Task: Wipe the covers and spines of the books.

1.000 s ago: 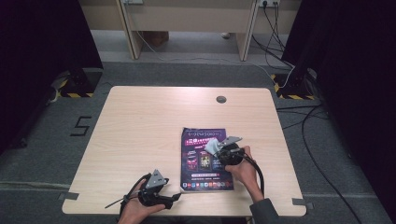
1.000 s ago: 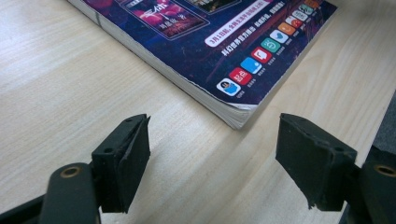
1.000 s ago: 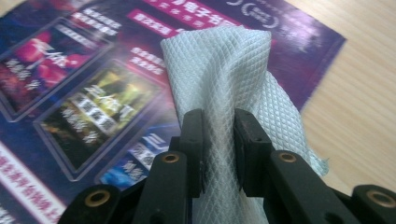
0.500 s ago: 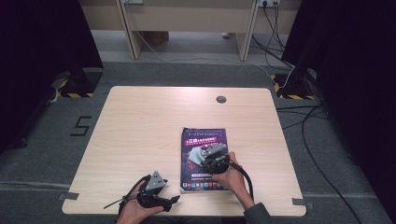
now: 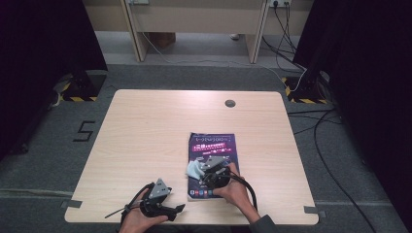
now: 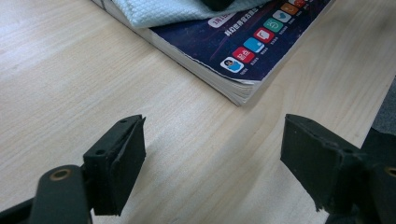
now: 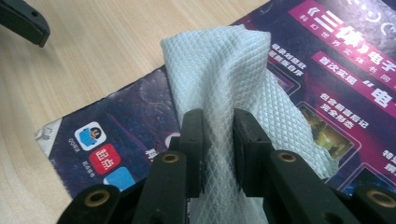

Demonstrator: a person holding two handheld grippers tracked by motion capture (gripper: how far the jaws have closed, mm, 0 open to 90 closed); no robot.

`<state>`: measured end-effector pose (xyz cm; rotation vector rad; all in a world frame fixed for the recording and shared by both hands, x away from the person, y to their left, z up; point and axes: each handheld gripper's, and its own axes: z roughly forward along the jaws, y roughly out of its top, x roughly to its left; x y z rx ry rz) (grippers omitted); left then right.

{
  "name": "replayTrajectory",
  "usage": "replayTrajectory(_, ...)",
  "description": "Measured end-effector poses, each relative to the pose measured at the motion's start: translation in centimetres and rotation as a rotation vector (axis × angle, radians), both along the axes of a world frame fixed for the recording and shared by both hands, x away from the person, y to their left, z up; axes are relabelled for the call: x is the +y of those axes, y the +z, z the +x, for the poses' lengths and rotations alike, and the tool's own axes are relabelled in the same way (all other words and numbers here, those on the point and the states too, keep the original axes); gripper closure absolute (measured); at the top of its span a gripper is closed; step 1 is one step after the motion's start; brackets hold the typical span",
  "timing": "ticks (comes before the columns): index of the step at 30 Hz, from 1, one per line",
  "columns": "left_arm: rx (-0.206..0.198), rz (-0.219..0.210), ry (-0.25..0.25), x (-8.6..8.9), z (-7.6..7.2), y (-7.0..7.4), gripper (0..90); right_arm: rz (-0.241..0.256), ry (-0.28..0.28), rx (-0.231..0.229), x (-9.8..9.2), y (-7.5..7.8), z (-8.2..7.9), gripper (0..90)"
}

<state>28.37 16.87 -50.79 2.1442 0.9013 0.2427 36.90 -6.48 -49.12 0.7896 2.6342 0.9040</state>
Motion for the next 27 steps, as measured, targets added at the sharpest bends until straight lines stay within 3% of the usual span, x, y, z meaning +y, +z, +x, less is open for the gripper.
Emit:
replayTrajectory(5, -0.003, 0.001, 0.001, 0.0, 0.0, 0.0, 21.3, -0.034, -0.051, -0.024, -1.5, 0.1, 0.9, 75.9)
replayTrajectory(13, -0.004, 0.002, 0.0, 0.1, 0.0, 0.0, 21.3, -0.045, -0.239, -0.025, -7.3, 0.3, 2.9, 75.9)
replayTrajectory(16, -0.003, 0.001, 0.004, 0.1, 0.1, 0.0, 21.3, -0.038, -0.283, -0.024, -8.8, 0.3, 3.2, 75.8)
replayTrajectory(23, -0.005, 0.007, 0.009, 0.2, 0.2, 0.0, 21.3, -0.052, -0.28, -0.036, -8.7, 0.3, 2.6, 75.4)
replayTrajectory(27, -0.004, 0.005, 0.011, 0.2, 0.3, 0.0, 21.3, -0.04, -0.215, -0.028, -7.2, 0.2, 1.4, 75.4)
